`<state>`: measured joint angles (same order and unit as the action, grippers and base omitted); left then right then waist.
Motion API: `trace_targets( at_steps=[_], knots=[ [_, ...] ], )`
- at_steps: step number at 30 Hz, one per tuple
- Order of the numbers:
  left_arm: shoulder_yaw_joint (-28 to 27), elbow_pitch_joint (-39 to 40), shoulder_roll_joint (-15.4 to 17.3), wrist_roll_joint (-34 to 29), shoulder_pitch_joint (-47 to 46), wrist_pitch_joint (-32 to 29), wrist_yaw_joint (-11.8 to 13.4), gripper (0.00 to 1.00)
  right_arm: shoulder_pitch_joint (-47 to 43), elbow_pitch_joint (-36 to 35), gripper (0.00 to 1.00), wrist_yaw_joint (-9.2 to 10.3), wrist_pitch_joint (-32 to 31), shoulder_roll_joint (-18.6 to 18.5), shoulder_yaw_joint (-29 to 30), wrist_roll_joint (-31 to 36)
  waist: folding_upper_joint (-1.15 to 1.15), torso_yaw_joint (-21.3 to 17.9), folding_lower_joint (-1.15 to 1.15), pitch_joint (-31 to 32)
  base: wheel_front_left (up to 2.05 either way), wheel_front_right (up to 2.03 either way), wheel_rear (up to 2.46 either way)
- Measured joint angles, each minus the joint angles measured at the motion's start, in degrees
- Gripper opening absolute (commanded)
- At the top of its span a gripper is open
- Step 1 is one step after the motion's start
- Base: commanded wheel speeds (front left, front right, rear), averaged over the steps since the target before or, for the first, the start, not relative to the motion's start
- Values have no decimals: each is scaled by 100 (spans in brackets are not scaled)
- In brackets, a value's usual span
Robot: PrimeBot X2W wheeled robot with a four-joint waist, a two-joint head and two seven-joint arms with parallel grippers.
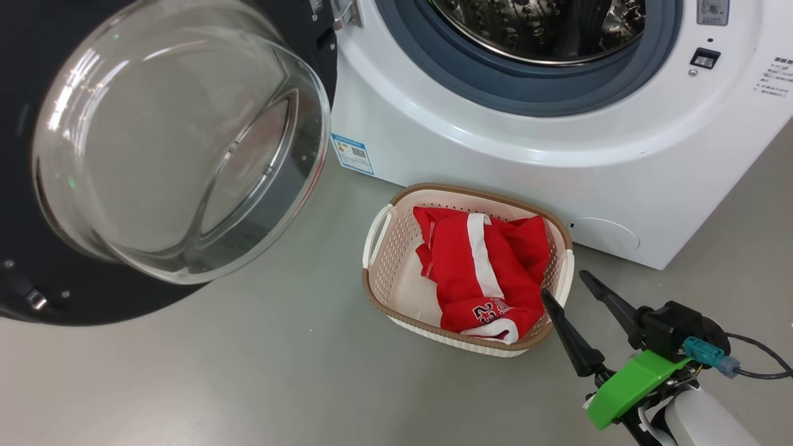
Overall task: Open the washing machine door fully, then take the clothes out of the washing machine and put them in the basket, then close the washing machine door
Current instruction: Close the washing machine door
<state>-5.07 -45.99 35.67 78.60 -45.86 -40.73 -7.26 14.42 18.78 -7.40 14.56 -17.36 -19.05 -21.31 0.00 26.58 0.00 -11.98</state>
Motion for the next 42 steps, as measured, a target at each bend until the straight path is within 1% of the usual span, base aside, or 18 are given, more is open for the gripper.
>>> trace_targets(
  at_steps=[15, 20, 23, 29, 36, 42],
  knots=[
    [115, 1389, 112, 610, 883, -751, 1, 0, -15, -18, 100, 0, 0, 79, 121, 0, 0, -4, 0, 127, 0, 0, 0],
    [265, 1901, 22, 758, 1076, -1027, 1, 0, -16, -22, 100, 0, 0, 85, 140, 0, 0, -18, 0, 151, 0, 0, 0],
    [311, 2207, 23, 802, 1241, -1150, 1, 0, -18, -26, 100, 0, 0, 91, 151, 0, 0, -33, 0, 172, 0, 0, 0],
    [385, 2967, 20, 1098, 1491, -1455, 1, 0, -32, -48, 100, 0, 0, 121, 196, 0, 0, -89, 0, 207, 0, 0, 0],
    [546, 3911, -92, 1284, 1867, -1778, 1, 0, -36, -81, 100, 0, 0, 151, 304, 8, 0, -257, 0, 241, 0, 0, 0],
    [760, 4522, -252, 1288, 2011, -1928, 1, 0, -42, -108, 100, 0, 0, 169, 350, 21, 0, -465, 0, 262, 0, 0, 0]
  ],
)
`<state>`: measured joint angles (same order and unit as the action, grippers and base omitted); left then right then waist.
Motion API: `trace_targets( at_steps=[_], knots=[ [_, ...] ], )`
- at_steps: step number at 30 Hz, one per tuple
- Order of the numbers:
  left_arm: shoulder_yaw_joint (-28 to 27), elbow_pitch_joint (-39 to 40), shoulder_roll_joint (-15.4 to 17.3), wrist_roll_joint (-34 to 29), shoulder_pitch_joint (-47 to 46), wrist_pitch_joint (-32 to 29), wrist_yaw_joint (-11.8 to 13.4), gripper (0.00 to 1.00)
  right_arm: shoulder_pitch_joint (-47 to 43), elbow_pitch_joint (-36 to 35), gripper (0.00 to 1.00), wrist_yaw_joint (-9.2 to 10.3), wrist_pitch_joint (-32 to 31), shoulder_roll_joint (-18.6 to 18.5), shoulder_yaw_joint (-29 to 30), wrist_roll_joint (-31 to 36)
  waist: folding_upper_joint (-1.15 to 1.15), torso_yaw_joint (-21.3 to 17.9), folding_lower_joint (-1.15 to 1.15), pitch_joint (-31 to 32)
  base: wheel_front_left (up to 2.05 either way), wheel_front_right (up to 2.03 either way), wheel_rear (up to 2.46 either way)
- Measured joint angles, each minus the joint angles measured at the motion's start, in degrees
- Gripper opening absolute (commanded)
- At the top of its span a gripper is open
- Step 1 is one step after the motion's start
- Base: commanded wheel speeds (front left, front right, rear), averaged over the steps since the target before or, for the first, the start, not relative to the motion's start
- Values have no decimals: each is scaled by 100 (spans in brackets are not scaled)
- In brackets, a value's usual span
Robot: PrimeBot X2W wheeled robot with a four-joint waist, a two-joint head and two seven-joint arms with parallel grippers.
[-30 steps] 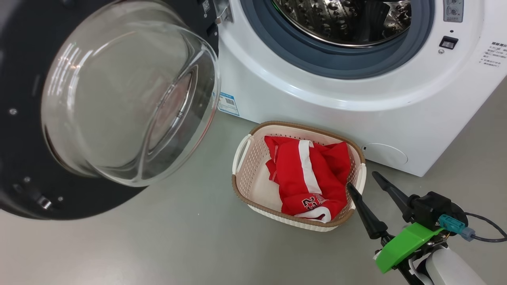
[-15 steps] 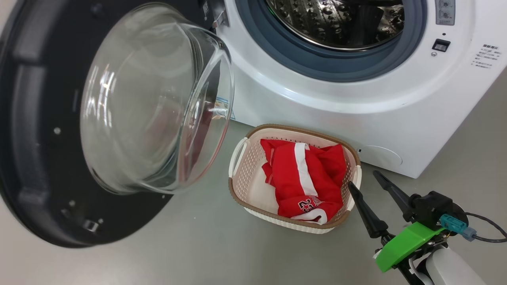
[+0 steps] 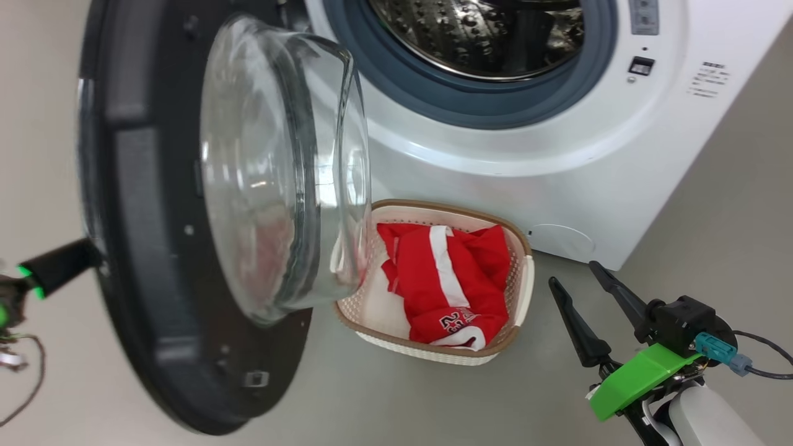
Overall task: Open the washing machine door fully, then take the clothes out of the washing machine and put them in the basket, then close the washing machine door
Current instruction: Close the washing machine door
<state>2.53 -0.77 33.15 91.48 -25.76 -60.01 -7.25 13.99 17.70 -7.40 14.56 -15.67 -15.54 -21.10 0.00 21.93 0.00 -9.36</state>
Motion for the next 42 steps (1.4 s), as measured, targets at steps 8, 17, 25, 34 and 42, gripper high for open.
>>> trace_targets(
  at_steps=[8, 17, 25, 34, 42],
  knots=[
    [288, 543, -265, -159, 66, 65, 0, 0, -23, -44, 100, 0, 0, 110, 75, 34, 0, -389, 0, 25, 0, 0, 0],
    [703, 721, -632, -423, -91, 269, 0, 0, -108, -116, 100, 0, 0, 260, 167, 45, 0, -1022, 0, 22, 0, 0, 0],
    [882, 397, -828, -572, -653, 425, 0, 0, -104, -167, 100, 0, 0, 374, 226, 87, 0, -1593, 0, -66, 0, 0, 0],
    [899, -129, -939, -692, -1292, 773, 0, 0, -61, -232, 100, 0, 0, 526, 342, 94, 0, -2232, 0, -270, 0, 0, 0],
    [905, -646, -971, -854, -1830, 1093, 0, 0, 40, -281, 100, 0, 0, 672, 371, 124, 0, -2673, 0, -479, 0, 0, 0]
  ],
)
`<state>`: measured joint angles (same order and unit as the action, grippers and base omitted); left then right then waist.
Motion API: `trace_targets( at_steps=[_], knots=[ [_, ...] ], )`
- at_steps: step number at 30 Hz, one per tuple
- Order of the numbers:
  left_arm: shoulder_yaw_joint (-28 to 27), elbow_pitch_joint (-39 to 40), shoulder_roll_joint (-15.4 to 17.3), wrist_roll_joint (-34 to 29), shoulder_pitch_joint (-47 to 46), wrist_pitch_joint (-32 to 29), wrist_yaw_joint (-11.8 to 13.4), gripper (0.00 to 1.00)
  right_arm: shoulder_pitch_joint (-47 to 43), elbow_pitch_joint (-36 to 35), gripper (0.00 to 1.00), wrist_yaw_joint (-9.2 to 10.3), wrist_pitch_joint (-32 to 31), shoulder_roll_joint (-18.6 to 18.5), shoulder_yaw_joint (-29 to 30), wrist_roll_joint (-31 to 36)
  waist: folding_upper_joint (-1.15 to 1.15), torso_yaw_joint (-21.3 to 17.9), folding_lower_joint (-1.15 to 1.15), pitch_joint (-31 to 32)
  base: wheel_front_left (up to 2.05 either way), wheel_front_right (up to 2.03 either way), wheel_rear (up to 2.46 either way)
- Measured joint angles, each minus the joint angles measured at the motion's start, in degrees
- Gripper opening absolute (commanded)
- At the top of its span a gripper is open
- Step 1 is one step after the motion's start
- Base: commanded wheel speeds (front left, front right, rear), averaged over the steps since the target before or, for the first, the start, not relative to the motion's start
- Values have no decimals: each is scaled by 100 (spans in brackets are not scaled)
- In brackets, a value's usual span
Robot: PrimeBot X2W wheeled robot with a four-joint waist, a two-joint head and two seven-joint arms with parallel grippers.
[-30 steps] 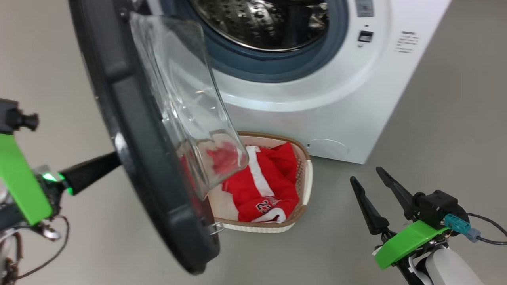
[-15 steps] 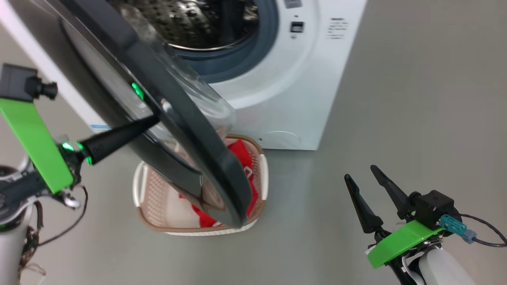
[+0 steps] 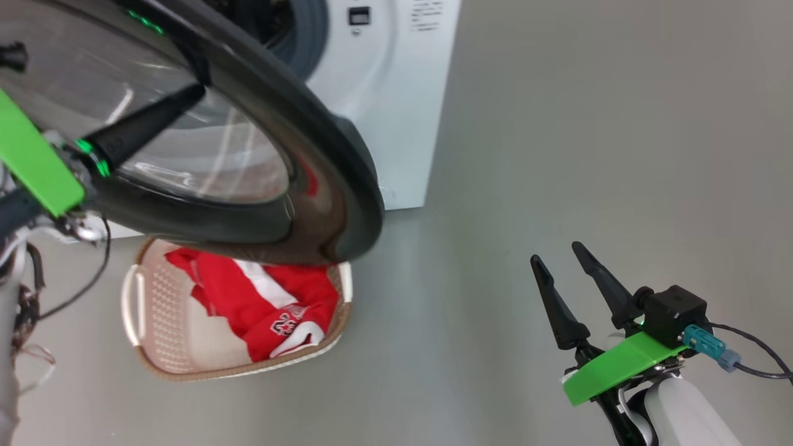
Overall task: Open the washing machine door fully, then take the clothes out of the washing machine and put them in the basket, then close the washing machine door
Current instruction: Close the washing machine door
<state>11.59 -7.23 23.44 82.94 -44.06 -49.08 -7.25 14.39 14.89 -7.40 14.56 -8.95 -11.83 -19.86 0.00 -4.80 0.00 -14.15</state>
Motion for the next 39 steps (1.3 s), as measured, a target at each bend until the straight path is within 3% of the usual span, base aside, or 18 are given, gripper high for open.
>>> trace_targets(
  at_steps=[12, 23, 28, 30, 32, 35, 39],
  knots=[
    [40, -834, 47, -178, -729, 559, -1, 0, 119, -49, 100, 0, 0, 131, 113, 12, 0, -506, 0, -305, 0, 0, 0],
    [224, -791, 135, -58, -555, 927, -1, 0, 119, -46, 100, 0, 0, 124, 166, 30, 0, -325, 0, -247, 0, 0, 0],
    [248, -673, 155, 80, -190, 1171, -1, 38, 119, -41, 100, 0, 0, 66, 166, 40, 0, -166, 0, -164, 0, 0, 0],
    [283, -622, 186, 97, -24, 1284, -1, 47, 119, -34, 100, 0, 0, 20, 165, 54, 0, -102, 0, -124, 0, 0, 0],
    [335, -565, 223, 93, 197, 1413, -1, 69, 117, -25, 100, 0, 0, -9, 162, 54, 0, -46, 0, -68, 0, 0, 0],
    [432, -463, 242, 93, 601, 1612, -1, 92, 109, -11, 100, 0, 0, -34, 148, 54, 0, 38, 0, 22, 0, 0, 0],
    [665, -358, 300, 33, 1154, 1905, -1, 100, 74, 21, 100, 0, 0, -114, 140, 54, 0, 182, 0, 130, 0, 0, 0]
  ],
)
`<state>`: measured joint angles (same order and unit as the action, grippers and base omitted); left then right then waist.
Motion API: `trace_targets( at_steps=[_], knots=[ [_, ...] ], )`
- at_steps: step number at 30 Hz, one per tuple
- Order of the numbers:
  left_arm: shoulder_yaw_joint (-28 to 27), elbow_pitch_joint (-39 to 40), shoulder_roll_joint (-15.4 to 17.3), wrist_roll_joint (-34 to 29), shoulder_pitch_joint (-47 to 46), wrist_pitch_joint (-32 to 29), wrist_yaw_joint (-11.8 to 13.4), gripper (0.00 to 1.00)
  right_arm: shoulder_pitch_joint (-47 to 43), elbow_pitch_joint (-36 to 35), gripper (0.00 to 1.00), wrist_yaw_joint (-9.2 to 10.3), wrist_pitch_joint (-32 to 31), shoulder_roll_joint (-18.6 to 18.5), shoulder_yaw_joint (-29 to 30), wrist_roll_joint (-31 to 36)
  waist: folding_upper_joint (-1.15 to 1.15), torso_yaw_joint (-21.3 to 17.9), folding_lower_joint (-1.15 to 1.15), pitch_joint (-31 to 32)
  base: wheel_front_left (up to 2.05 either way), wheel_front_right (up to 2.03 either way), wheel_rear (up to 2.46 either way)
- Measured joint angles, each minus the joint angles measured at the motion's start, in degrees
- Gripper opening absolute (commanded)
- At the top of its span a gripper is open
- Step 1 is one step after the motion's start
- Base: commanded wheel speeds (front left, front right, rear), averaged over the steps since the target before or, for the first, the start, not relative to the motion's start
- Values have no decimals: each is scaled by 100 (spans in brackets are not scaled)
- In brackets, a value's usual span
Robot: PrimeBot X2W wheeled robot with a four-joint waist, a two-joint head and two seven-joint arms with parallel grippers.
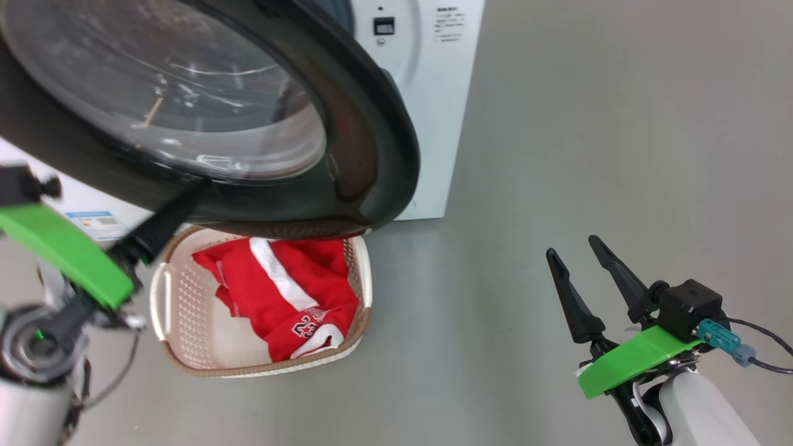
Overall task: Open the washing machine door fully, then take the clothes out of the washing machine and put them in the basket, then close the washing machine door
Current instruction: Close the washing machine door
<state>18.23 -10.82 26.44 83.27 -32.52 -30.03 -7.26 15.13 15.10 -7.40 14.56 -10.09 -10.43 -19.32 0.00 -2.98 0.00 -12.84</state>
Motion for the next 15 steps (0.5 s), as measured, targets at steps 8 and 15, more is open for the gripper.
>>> trace_targets(
  at_steps=[8, 15],
  knots=[
    [153, 100, -5, 12, 1001, 836, 0, 100, -175, 36, 100, 0, 0, -97, -7, -1, 0, 314, 0, 191, 0, 0, 0],
    [214, 185, 2, 57, 1803, 1614, 0, 100, -411, 45, 100, 0, 0, -154, 24, -8, 0, 488, 0, 369, 0, 0, 0]
  ],
)
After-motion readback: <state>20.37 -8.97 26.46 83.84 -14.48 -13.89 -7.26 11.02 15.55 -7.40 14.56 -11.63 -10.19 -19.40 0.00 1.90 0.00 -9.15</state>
